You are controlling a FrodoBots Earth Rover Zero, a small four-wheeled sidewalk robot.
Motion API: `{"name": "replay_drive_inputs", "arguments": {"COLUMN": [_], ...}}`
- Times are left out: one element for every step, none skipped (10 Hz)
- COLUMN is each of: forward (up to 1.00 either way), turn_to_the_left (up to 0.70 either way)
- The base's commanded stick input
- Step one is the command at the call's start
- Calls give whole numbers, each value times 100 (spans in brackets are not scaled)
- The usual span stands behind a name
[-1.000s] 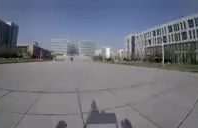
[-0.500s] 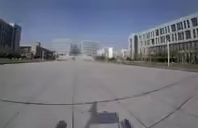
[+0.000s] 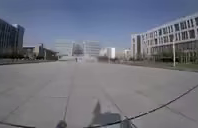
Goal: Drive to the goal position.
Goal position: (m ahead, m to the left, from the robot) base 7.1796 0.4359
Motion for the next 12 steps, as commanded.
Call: {"name": "replay_drive_inputs", "arguments": {"forward": [100, 100, 100, 100, 100, 100, 100, 100, 100, 100, 100, 100], "turn_to_the_left": [4, 10, 0, 0, 0, 0, 0, 0, 0, 0, 0, 0]}}
